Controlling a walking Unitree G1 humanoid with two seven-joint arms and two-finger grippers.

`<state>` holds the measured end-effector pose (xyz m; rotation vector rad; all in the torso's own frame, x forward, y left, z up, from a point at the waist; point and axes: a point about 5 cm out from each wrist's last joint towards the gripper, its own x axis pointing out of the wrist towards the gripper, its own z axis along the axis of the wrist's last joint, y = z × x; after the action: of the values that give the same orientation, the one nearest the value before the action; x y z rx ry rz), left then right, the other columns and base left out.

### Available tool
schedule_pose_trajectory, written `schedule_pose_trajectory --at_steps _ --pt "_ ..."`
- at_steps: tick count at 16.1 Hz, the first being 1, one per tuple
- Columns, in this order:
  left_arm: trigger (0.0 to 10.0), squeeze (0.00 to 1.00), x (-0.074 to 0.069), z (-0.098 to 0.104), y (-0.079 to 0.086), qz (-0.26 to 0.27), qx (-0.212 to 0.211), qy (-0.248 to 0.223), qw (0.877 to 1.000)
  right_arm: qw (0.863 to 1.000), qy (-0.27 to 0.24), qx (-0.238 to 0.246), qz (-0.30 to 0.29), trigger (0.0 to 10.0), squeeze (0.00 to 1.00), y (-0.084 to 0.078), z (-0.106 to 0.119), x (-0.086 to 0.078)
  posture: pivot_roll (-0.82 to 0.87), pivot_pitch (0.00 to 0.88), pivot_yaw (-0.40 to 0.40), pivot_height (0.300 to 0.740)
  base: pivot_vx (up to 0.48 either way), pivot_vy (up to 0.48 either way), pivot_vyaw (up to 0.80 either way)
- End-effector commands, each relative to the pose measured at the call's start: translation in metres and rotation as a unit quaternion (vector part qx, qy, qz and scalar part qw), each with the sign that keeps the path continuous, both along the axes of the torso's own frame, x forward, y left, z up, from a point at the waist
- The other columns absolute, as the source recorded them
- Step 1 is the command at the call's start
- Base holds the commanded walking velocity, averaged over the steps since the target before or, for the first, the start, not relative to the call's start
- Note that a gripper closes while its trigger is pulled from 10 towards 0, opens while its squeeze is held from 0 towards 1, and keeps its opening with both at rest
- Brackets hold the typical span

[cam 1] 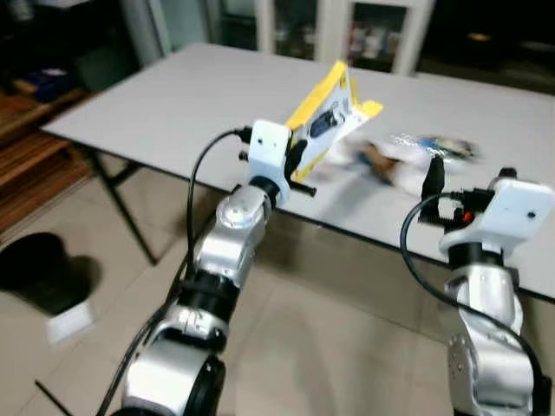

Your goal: Picking trash to rubbish bin

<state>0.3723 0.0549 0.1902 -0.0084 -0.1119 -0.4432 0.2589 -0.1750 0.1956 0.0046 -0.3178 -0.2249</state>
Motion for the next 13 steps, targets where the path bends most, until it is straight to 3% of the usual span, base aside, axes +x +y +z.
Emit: schedule_pose_trajectory --at_steps 1,3,13 --pt "10.0 0.0 0.0015 -0.0006 0.0052 0.012 -0.002 0.002 1.0 1.0 -0.003 -0.008 0.012 10.0 0.0 0.0053 0.0034 0.0022 0.12 0.052 0.03 0.74 0.461 0.0 0.0" --pt "10.0 0.0 0.0024 0.0001 0.0063 0.017 -0.005 0.003 1.0 1.0 -0.002 -0.008 0.013 10.0 0.0 0.0057 0.0034 0.0029 0.12 0.052 0.03 0.74 0.443 0.0 0.0" --pt "10.0 0.0 0.0038 -0.0024 0.0072 0.02 -0.001 0.014 1.0 1.0 -0.003 -0.014 0.008 10.0 0.0 0.0046 0.0054 0.0046 0.12 0.059 0.016 0.74 0.339 0.34 0.0"
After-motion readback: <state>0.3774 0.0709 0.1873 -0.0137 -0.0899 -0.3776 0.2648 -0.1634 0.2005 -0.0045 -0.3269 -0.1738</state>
